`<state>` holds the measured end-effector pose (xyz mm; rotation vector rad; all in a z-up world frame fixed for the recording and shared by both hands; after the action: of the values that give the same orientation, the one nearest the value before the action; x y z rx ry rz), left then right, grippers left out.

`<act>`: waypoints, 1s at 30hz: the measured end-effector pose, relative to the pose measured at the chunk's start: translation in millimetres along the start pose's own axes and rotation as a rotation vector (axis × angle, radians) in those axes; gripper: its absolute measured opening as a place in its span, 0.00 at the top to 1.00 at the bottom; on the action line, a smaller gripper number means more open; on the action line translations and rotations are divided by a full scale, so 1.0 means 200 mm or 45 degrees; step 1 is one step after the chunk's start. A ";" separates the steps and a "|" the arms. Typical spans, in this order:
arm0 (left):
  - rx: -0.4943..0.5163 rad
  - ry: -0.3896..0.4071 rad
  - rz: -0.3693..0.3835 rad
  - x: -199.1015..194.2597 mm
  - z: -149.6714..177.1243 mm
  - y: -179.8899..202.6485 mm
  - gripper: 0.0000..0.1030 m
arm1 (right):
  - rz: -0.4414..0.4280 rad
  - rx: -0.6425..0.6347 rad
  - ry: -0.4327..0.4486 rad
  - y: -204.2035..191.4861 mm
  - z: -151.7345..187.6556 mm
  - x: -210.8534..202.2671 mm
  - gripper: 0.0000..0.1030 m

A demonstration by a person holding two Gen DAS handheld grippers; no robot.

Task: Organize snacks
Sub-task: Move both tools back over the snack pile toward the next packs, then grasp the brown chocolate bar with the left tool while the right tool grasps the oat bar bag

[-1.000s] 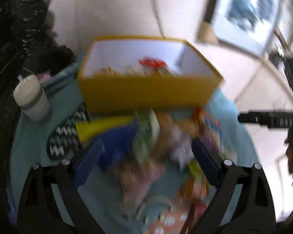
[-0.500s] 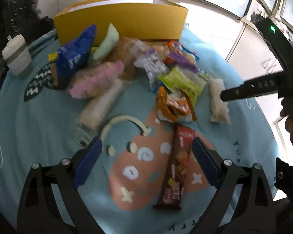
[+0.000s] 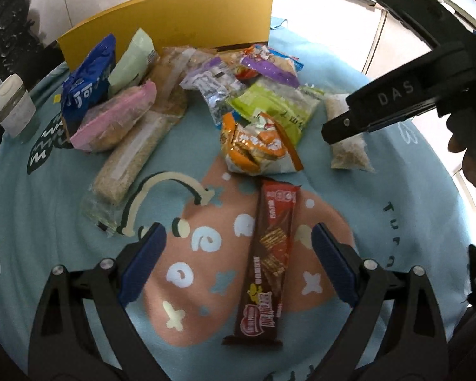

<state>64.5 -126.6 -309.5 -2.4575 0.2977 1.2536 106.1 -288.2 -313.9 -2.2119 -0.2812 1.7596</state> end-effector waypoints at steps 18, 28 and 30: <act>0.019 0.043 -0.021 0.05 0.06 0.01 0.12 | 0.156 -0.313 0.029 -0.18 0.14 0.15 0.31; 0.119 0.129 0.070 -0.05 0.10 0.08 0.58 | 0.125 -0.293 0.096 -0.09 0.24 0.16 0.01; 0.128 0.145 0.087 -0.06 0.11 0.09 0.65 | 0.124 -0.285 0.063 -0.09 0.24 0.18 0.01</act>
<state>35.6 -134.6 -315.7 -2.4552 0.4671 1.0992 67.6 -253.2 -349.9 -2.4599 -0.3827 1.7973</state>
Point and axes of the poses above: each gripper's, at about its wrist camera, not at the fingertips, and x roughly the way its jaws point, y to its right, z to its underside, the point moved 6 cm from there along x, roughly the way its jaws point, and after that the axes turned 15 degrees about -z, right-handed, at the moved point
